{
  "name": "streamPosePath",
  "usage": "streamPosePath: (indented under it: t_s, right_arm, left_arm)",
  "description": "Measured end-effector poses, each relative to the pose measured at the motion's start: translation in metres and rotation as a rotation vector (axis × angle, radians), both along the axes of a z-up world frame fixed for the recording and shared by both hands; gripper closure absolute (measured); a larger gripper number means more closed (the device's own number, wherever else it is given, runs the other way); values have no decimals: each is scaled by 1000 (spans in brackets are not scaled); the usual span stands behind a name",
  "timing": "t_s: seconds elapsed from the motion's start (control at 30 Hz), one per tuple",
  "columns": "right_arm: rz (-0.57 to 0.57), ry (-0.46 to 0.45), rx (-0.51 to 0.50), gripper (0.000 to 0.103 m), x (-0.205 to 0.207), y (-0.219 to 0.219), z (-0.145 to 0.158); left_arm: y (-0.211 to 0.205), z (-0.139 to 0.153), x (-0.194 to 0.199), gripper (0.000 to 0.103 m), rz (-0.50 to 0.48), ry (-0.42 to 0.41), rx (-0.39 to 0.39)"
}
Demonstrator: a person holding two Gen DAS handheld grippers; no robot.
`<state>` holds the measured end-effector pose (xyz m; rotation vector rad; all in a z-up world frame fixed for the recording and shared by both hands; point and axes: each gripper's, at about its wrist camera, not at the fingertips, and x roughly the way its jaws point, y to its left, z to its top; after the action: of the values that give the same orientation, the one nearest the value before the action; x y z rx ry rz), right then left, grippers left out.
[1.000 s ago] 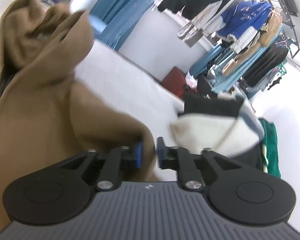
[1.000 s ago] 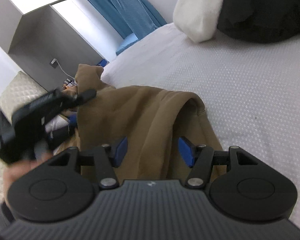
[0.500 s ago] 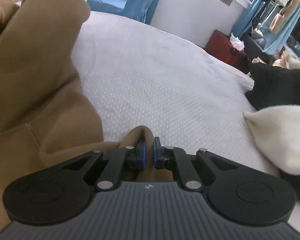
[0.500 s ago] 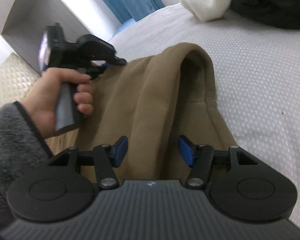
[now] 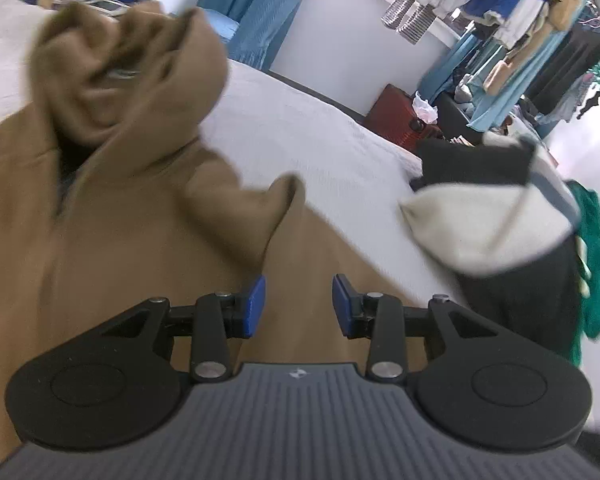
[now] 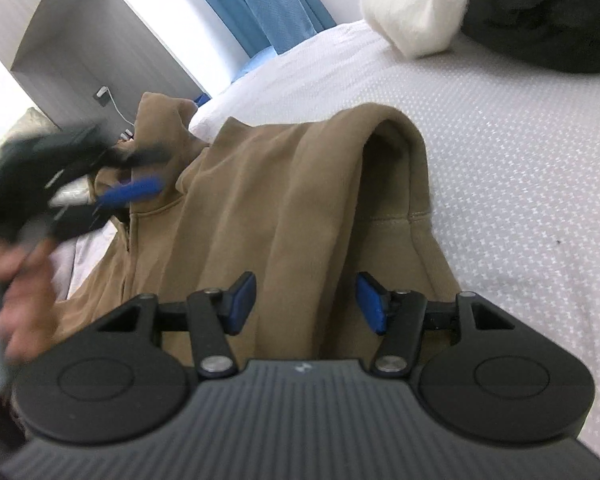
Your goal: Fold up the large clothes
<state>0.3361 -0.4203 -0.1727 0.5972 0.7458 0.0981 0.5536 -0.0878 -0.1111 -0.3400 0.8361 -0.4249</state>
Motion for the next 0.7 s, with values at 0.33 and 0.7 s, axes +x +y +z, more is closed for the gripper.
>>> streamPosePath:
  t_s: [0.33,0.7]
  right_arm:
    - [44,-43,-6,44,-45,10,23]
    - [156,-82,-73,43,-97,44,53]
  left_arm:
    - [91,-21,-190,61,101,33,-100]
    - [118,-72,-284,62,146,62,-184]
